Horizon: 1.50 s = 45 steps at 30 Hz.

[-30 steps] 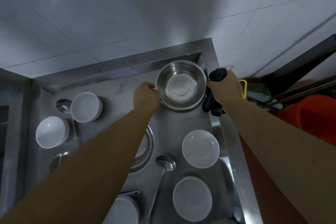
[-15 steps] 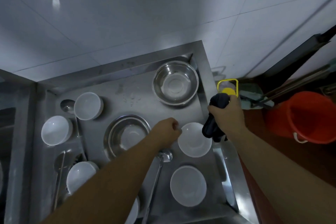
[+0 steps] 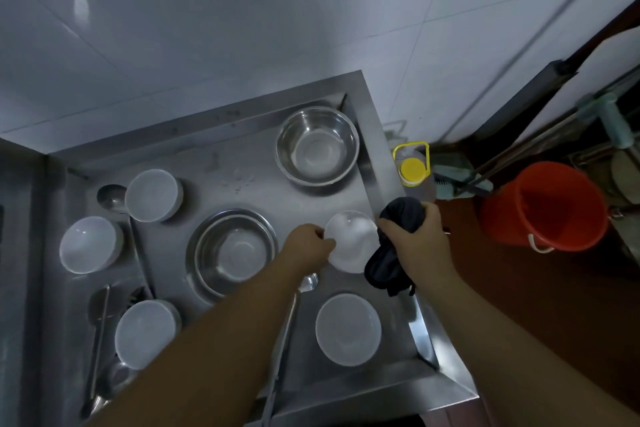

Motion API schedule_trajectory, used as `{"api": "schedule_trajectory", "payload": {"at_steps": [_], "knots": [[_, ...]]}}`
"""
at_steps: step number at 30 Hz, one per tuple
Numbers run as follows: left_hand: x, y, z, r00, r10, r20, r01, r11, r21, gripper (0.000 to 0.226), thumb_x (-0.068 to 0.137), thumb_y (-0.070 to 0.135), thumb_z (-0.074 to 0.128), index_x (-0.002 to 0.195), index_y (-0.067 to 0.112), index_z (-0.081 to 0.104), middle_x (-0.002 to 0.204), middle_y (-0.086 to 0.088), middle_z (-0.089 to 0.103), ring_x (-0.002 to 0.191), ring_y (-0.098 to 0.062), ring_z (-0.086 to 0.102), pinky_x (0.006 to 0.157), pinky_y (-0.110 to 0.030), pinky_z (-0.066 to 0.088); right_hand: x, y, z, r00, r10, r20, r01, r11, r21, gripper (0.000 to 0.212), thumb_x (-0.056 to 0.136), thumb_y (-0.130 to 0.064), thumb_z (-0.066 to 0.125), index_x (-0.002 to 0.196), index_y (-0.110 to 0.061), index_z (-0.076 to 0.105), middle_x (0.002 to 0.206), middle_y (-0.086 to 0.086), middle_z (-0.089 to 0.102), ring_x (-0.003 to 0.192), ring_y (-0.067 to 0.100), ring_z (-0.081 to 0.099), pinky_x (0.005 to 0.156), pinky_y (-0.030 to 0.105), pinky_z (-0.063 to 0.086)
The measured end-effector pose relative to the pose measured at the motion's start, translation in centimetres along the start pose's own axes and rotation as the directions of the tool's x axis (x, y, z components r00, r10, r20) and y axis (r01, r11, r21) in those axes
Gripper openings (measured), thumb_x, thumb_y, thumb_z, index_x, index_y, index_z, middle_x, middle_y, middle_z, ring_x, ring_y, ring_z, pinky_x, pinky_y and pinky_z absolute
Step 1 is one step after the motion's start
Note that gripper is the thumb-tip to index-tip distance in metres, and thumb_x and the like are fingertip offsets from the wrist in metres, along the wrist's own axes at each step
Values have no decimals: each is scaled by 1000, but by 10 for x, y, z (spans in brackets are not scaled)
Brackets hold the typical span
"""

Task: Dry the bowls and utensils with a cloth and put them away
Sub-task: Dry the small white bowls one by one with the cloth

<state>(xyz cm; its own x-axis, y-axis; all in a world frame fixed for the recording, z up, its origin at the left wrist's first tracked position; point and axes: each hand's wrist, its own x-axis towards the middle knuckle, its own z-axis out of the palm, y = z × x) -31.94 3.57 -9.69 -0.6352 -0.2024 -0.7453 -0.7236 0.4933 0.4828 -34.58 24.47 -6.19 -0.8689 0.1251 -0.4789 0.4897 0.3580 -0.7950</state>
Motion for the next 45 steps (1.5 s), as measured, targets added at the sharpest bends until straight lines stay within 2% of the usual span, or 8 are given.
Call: {"api": "schedule_trajectory", "payload": {"at_steps": [5, 8, 11, 16, 23, 37, 41, 45], "knots": [[-49, -6, -39, 992, -100, -81, 55, 897, -438, 17, 81, 18, 69, 99, 16, 71, 104, -15, 76, 96, -35, 76, 89, -53, 64, -34, -31, 13, 996, -21, 81, 6, 983, 183, 49, 62, -60, 76, 101, -34, 60, 94, -7, 73, 90, 14, 73, 82, 49, 59], [-79, -21, -66, 994, -91, -68, 31, 792, -610, 23, 85, 11, 68, 107, 7, 65, 102, -16, 70, 84, -28, 72, 74, -39, 66, -60, -57, 29, 991, -71, 116, 46, 976, 211, 47, 64, -61, 75, 100, -32, 67, 99, 2, 75, 97, 23, 73, 93, 55, 59], [-108, -45, -93, 994, -71, -82, -9, 703, -711, 20, 96, 2, 61, 114, -5, 64, 88, -15, 66, 61, -14, 63, 53, -23, 52, -89, -82, 49, 975, -151, 160, 120, 974, 191, 36, 71, -56, 71, 101, -35, 71, 92, -7, 76, 94, 18, 74, 88, 48, 61], [-162, -90, -134, 1000, 5, -22, -22, 488, -872, 18, 97, 9, 65, 114, 8, 72, 104, -16, 79, 91, -28, 77, 79, -39, 64, -155, -117, 95, 903, -341, 262, 315, 939, 134, 29, 86, -36, 67, 109, -51, 58, 93, -23, 72, 85, -3, 69, 66, 14, 51], [-247, -141, -188, 959, 275, -69, -167, 349, -922, 53, 82, 10, 71, 134, 8, 63, 123, -22, 74, 105, -32, 76, 85, -40, 62, -257, -150, 151, 706, -606, 367, 682, 722, -117, 46, 88, -45, 74, 126, -53, 50, 106, -32, 64, 100, -6, 63, 80, 10, 49], [-319, -190, -228, 818, 573, -58, -210, 203, -956, 79, 98, 61, 57, 158, 10, 43, 154, -24, 54, 144, -37, 52, 110, -45, 52, -360, -178, 184, 551, -730, 404, 791, 611, 27, 50, 86, -34, 74, 131, -54, 63, 116, -30, 70, 110, -1, 68, 92, 13, 52], [-327, -187, -234, 798, 589, -127, -252, 134, -958, 88, 91, 64, 71, 156, 11, 46, 153, -25, 55, 144, -40, 52, 119, -58, 41, -366, -196, 189, 407, -812, 418, 909, 406, -96, 52, 91, -17, 74, 133, -45, 65, 124, -28, 69, 112, 1, 65, 94, 12, 48], [-338, -182, -246, 827, 525, -203, -312, 126, -942, 89, 82, 64, 80, 152, 17, 51, 148, -20, 61, 137, -39, 59, 114, -62, 45, -368, -218, 193, 298, -803, 515, 937, 143, -319, 46, 98, -16, 67, 142, -29, 66, 140, -9, 68, 118, 23, 66, 95, 37, 56]]}}
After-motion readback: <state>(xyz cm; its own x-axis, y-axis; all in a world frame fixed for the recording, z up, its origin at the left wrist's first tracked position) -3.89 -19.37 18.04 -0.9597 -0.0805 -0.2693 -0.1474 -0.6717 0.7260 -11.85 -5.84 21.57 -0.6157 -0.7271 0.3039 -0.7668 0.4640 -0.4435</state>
